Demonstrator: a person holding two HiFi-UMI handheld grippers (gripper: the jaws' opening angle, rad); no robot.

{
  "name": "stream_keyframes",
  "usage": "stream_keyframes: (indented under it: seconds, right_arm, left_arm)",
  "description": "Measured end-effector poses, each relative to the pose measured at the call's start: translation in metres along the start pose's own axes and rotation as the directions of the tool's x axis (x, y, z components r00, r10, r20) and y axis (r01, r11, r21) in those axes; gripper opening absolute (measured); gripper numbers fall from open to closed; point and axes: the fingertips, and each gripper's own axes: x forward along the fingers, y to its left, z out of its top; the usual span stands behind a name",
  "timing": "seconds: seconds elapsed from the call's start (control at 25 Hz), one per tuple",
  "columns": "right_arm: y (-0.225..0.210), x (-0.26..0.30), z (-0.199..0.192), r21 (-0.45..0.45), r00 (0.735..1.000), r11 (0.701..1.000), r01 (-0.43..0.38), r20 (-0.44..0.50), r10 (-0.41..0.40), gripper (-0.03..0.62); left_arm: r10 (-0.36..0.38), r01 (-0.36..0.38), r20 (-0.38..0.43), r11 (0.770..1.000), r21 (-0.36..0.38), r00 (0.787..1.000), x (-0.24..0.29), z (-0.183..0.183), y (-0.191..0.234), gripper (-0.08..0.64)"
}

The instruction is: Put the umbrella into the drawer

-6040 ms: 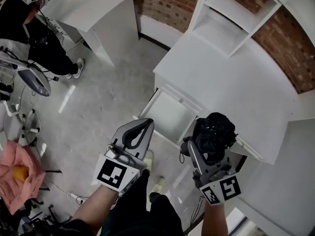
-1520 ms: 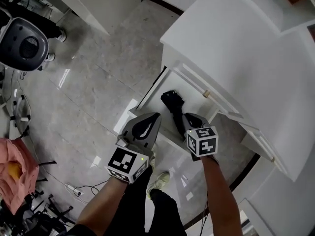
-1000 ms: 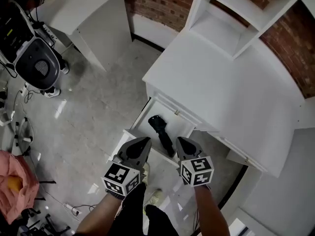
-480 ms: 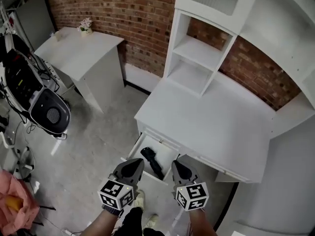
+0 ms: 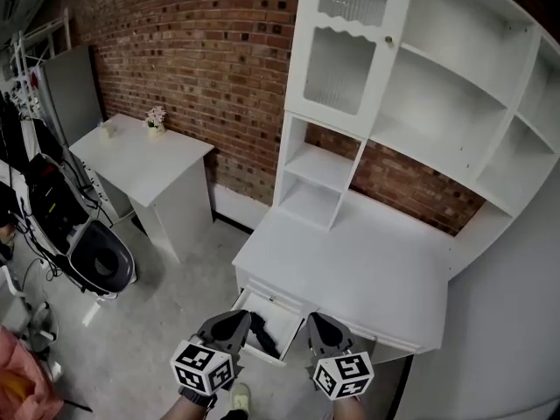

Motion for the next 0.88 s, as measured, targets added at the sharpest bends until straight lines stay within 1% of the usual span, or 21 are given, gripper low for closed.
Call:
stream_keyframes:
  seconds: [0.4,0.56,0.68,0.88]
  right_arm:
    - [0.006,-0.059,0.070,-0.038,0.993,0.999,0.038,0.112,-0.034,0.005]
    - [0.008,-0.076,0.093,-0.040,0.986,0.998,0.047,0.160,-0.040,0.003]
    - [0.012,-0.089,0.108,-0.049,0.983,0.998,0.042,0.183,-0.033,0.005]
    - [0.019,-0.107,0.119,-0.083,0.982,0.996,0.035,0.189,-0.019,0.003]
  left_arm:
    - [-0.033,0.028,0.102,0.998,0.057,0.994,-0.037,0.070,-0.052,0.006]
    - [-0.037,0.028,0.134,0.997,0.072,0.990,-0.053,0.091,-0.062,0.006]
    - [-0.041,0.028,0.152,0.996,0.086,0.988,-0.062,0.103,-0.072,0.006]
    - [-0.058,0.037,0.189,0.993,0.110,0.980,-0.074,0.116,-0.092,0.006]
